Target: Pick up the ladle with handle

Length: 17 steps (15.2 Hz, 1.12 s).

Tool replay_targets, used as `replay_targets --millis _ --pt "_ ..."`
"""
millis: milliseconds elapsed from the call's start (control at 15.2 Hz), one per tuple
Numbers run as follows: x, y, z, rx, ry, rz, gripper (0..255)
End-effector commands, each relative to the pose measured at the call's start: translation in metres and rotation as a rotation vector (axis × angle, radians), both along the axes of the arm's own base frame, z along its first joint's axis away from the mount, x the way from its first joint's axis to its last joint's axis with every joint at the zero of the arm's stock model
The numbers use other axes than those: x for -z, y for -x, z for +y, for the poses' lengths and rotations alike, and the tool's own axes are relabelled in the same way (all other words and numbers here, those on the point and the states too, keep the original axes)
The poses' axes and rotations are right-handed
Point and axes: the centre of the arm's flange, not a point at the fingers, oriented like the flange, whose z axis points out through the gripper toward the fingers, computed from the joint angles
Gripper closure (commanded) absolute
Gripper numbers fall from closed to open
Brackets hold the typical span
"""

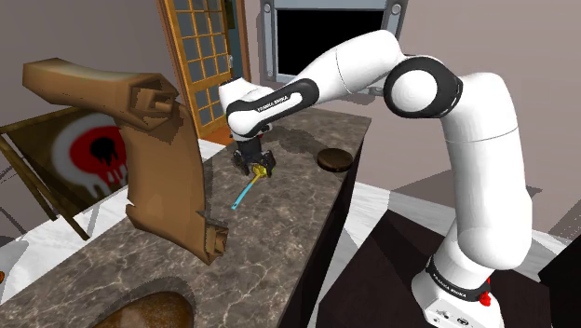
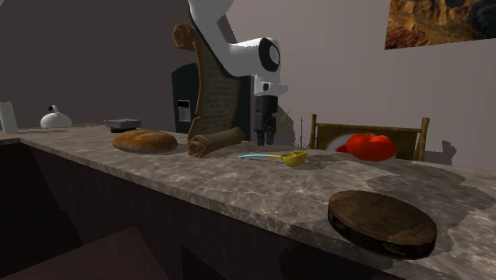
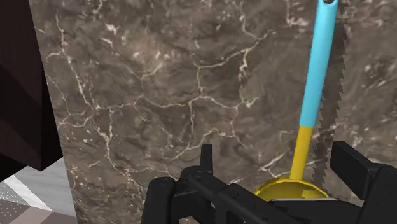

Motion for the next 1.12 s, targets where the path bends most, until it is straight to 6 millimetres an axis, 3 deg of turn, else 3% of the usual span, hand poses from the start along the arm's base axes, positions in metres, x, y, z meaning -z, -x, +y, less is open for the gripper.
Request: replay_targets --millis 0,66,594,726,792,1056 --pt "0.012 -0.025 -0.011 0.067 0.022 -0.007 0" --pt "0.017 -0.036 -0.015 0.099 0.032 -0.010 0" --pt "0.057 -0.037 -0.016 0.102 0.032 -0.010 0" --pt "0.057 -0.037 -0.016 0.102 0.032 -0.010 0" --pt "0.058 -0.037 -0.015 0.102 0.032 -0.010 255" --pt "0.058 -0.037 -0.015 0.102 0.032 -0.010 255"
